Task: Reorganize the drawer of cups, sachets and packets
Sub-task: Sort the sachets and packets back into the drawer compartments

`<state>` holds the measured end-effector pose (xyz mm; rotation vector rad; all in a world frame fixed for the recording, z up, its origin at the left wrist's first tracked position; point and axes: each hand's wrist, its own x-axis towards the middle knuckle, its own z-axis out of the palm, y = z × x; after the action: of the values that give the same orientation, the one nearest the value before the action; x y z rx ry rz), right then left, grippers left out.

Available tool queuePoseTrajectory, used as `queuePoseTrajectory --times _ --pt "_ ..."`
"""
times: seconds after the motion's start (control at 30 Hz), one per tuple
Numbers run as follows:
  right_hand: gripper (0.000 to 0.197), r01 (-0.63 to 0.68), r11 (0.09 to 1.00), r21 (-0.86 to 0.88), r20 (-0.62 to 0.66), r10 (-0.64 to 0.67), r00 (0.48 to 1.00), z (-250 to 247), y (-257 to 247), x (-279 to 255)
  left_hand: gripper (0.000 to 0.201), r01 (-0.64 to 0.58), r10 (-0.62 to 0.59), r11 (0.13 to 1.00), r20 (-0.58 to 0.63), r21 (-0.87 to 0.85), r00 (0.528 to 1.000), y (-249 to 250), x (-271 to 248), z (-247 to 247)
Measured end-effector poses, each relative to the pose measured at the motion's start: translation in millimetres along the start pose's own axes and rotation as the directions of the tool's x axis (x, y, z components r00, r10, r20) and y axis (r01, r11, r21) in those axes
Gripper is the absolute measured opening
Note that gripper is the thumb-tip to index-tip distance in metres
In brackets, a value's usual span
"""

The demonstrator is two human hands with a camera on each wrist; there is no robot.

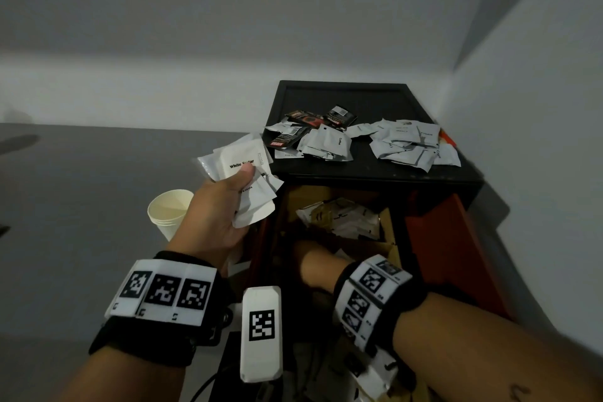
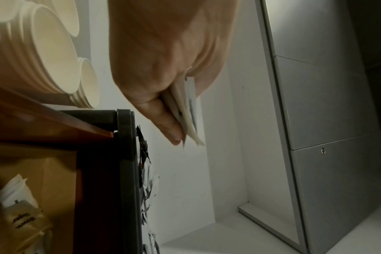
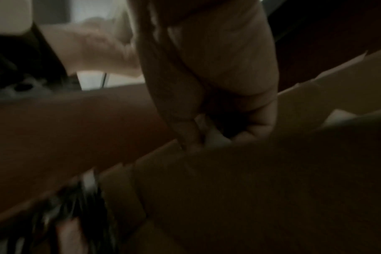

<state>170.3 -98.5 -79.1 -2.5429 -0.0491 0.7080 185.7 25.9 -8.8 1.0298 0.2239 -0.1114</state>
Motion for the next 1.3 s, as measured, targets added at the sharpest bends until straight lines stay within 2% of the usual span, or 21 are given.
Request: queuePoseTrajectory --times 0.07,0.17,0.23,0.33,0.43,0.6,0.73,0.9,1.03,1.17,1.23,1.3 --pt "0.032 0.045 0.994 0.105 -0.066 -0.038 0.997 -15.1 7.6 -3.4 0.026 -0.011 0.011 1.0 0.0 -0.005 1.0 2.5 -0.1 -3.6" --pt "0.025 0.186 0.928 0.322 -0.159 -0.141 0.977 -41.6 19.2 -16.8 0.028 -0.022 0.022 1.0 -0.023 -0.013 0.999 5.3 -0.1 -12.4" --pt "0.016 0.227 0.832 0.506 -0.19 -0.15 0.97 -58.8 31.8 -27.1 0.024 -0.019 0.019 1.0 -0.027 -0.017 0.999 4.7 -2.3 -16.3" --pt "0.023 0.256 0.604 0.755 -0.196 -0.164 0.967 -73.7 46.3 -40.0 0.015 -0.015 0.015 1.0 -0.022 -0.02 1.0 0.3 -8.0 -15.9" --pt "0.034 0.305 0.512 0.803 -0.241 -0.189 0.952 -78.1 53.2 -47.2 0.01 -0.009 0.008 1.0 -0.033 -0.014 0.999 -4.1 -10.5 -13.4" --pt "0.052 0.383 0.486 0.785 -0.304 -0.236 0.923 -79.8 56.8 -53.4 0.013 0.012 -0.012 1.0 -0.031 -0.01 0.999 -5.9 -12.8 -11.7" --pt "0.055 0.396 0.584 0.708 -0.336 -0.215 0.917 -77.3 55.1 -51.3 0.034 0.045 -0.045 0.999 -0.018 -0.014 0.999 -6.9 -12.6 -12.3" --pt "0.05 0.362 0.675 0.643 -0.325 -0.187 0.927 -74.2 53.0 -46.9 0.039 0.035 -0.035 0.999 -0.01 -0.011 0.999 -7.6 -10.1 -13.8" --pt "0.046 0.331 0.726 0.602 -0.371 -0.113 0.922 -69.8 56.6 -37.1 0.034 0.034 -0.034 0.999 -0.019 -0.012 0.999 -7.6 -8.5 -14.7" --pt "0.042 0.258 0.724 0.64 -0.384 0.01 0.923 -65.5 61.3 -19.1 0.037 0.037 -0.037 0.999 -0.007 -0.006 0.999 -8.2 -8.9 -14.2" --pt "0.047 0.209 0.726 0.655 -0.364 0.06 0.93 -63.3 63.1 -8.9 0.039 0.042 -0.042 0.999 -0.013 -0.002 0.999 -8.0 -8.5 -13.7" --pt "0.061 0.147 0.751 0.644 -0.322 0.091 0.942 -61.6 65.3 -2.6 0.039 0.045 -0.045 0.999 -0.023 -0.01 0.999 -7.8 -8.2 -13.7"
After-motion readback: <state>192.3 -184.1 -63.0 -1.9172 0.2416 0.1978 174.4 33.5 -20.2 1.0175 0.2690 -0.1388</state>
